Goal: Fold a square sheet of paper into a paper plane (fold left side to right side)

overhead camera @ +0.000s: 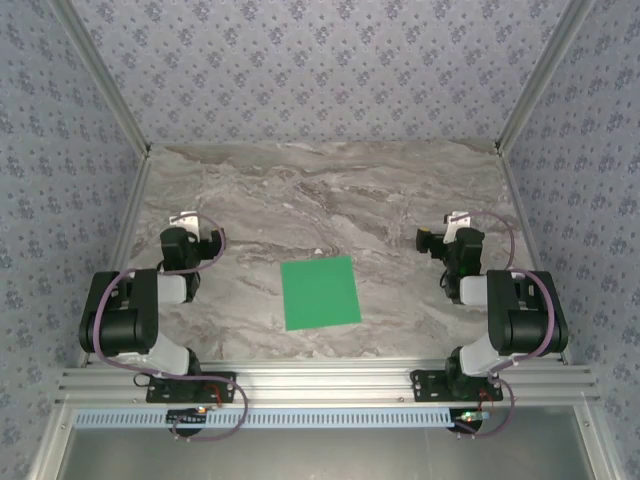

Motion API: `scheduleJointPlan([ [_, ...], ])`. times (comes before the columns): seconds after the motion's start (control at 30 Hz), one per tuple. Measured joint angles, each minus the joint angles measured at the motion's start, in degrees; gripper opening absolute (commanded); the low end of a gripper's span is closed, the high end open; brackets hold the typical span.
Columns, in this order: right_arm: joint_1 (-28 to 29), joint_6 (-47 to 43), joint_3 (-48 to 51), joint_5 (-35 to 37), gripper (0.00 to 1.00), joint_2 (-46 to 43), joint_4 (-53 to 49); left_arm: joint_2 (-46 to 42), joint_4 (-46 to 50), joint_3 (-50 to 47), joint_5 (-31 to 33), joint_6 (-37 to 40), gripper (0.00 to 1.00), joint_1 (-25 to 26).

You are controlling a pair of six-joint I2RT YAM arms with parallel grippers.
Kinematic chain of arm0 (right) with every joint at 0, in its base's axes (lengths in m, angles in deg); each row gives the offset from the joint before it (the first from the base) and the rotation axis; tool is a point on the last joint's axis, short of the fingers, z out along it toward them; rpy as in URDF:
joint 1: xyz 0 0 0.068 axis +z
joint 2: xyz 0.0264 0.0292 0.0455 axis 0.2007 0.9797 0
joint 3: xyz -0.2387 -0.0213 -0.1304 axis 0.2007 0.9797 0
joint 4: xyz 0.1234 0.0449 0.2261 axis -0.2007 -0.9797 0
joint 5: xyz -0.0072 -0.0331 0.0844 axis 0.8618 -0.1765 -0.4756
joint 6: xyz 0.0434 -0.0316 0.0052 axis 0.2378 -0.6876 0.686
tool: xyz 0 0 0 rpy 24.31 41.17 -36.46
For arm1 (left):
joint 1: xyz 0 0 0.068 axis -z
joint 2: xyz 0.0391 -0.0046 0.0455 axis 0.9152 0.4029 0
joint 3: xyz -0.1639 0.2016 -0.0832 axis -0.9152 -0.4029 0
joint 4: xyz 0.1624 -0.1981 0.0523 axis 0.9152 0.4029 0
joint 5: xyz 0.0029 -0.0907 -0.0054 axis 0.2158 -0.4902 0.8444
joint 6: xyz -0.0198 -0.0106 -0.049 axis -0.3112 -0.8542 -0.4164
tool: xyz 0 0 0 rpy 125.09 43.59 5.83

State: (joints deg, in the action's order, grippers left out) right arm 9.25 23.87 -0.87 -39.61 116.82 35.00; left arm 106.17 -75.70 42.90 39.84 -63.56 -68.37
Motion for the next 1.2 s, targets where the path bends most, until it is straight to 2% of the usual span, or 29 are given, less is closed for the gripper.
scheduleJointPlan([
  [0.7,-0.7,0.0,0.0,-0.5,1.00,0.0,0.0,-0.1,0.8,0.2,0.6,-0.3,0.98,0.0],
  [0.77,-0.7,0.0,-0.2,-0.3,1.00,-0.4,-1.2,-1.7,4.3,0.9,2.1,-0.9,0.98,0.0],
  [0.87,-0.7,0.5,-2.5,0.5,1.00,-4.4,-9.4,-8.8,12.3,2.6,4.5,-2.7,0.98,0.1],
  [1.03,0.8,2.7,-9.6,0.0,1.00,-16.0,-24.5,-22.9,31.9,12.4,3.8,-12.5,0.98,0.6],
  [1.1,3.5,4.1,-12.1,-0.4,1.00,-19.8,-30.3,-26.0,37.6,15.7,1.3,-17.8,0.98,1.1],
  [1.2,11.3,6.6,-14.4,-0.5,1.00,-23.7,-38.2,-29.4,44.9,16.4,-3.2,-25.7,0.98,3.8],
])
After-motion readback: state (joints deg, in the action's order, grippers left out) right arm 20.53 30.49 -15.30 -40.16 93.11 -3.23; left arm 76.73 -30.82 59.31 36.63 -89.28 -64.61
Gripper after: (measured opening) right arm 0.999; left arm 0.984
